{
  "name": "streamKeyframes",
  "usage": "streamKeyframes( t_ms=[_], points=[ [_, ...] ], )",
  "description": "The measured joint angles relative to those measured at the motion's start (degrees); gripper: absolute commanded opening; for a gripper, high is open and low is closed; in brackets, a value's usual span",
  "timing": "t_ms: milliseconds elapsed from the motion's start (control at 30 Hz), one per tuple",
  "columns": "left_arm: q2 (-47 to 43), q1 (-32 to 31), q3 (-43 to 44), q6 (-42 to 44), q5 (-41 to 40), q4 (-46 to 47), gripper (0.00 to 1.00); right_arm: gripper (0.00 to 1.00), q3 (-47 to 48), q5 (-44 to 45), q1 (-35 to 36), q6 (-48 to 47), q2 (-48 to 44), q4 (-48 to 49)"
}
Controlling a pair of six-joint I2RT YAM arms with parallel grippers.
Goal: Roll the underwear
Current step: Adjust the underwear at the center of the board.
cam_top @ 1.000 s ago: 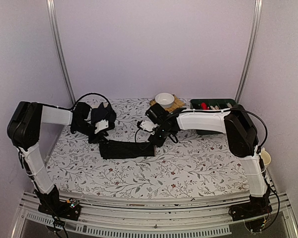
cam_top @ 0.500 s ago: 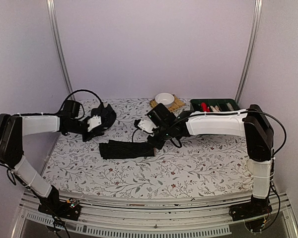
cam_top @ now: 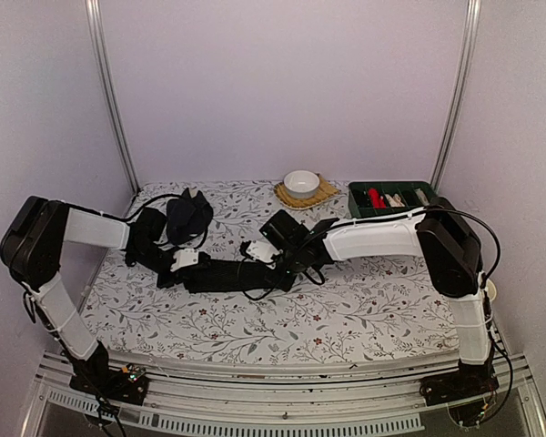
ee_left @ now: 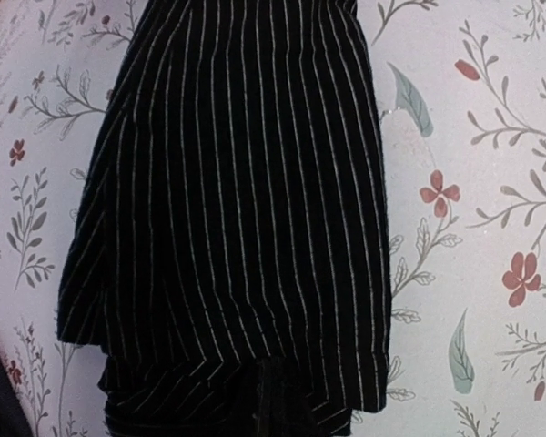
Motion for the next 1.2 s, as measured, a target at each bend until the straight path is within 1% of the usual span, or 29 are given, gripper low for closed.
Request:
streamKeyframes(
  t_ms=[233,467,567,633,700,733,833,900,967,1067,1133,1200],
  points=[
    [3.58,0.22,3.96,0.17,-2.08,-1.25,0.0,0.04,0.0,1.49,-0.22,0.02,0.33,-0.72],
    [3.98,0.44,5.05,0.85,-2.51,-2.8,0.0,0.04,0.0,2.01,-1.55,-0.02,0.33,-0.76],
    [3.96,0.46,5.42,1.07,-2.4,-3.67,0.15,0.04,0.0,2.38,-1.9,-0.07,0.33,-0.81],
    [3.96,0.5,5.68,1.46,-2.01,-4.42,0.33,0.04,0.0,2.64,-1.97,-0.22,0.33,-0.83],
    [3.82,0.66,6.14,1.84,-1.03,-5.6,0.44,0.04,0.0,2.67,-1.99,-0.28,0.33,-0.87],
    [3.58,0.74,6.25,1.73,-0.46,-6.16,0.48,0.04,0.0,2.67,-1.99,-0.33,0.33,-0.9],
    [1.73,1.05,6.34,0.83,1.33,-7.5,0.52,0.04,0.0,2.86,-1.99,-0.37,0.31,-0.98],
    [-1.03,1.22,6.36,-0.15,2.49,-7.63,0.58,0.05,0.0,3.1,-1.99,-0.37,0.26,-1.01],
    [-3.91,1.33,6.4,-1.51,3.17,-6.86,0.58,0.05,0.0,3.48,-1.99,-0.39,0.0,-1.18],
    [-7.74,1.38,6.49,-3.82,3.65,-4.09,0.42,0.05,0.0,4.24,-1.99,-0.39,-0.96,-1.16],
    [-8.57,1.29,7.02,-5.01,4.13,-2.6,0.32,0.05,0.0,4.59,-1.99,-0.39,-1.79,-0.9],
    [-8.2,0.9,7.61,-5.7,4.35,-1.49,0.25,0.05,0.26,4.74,-1.97,-0.35,-2.32,-0.37]
  ],
)
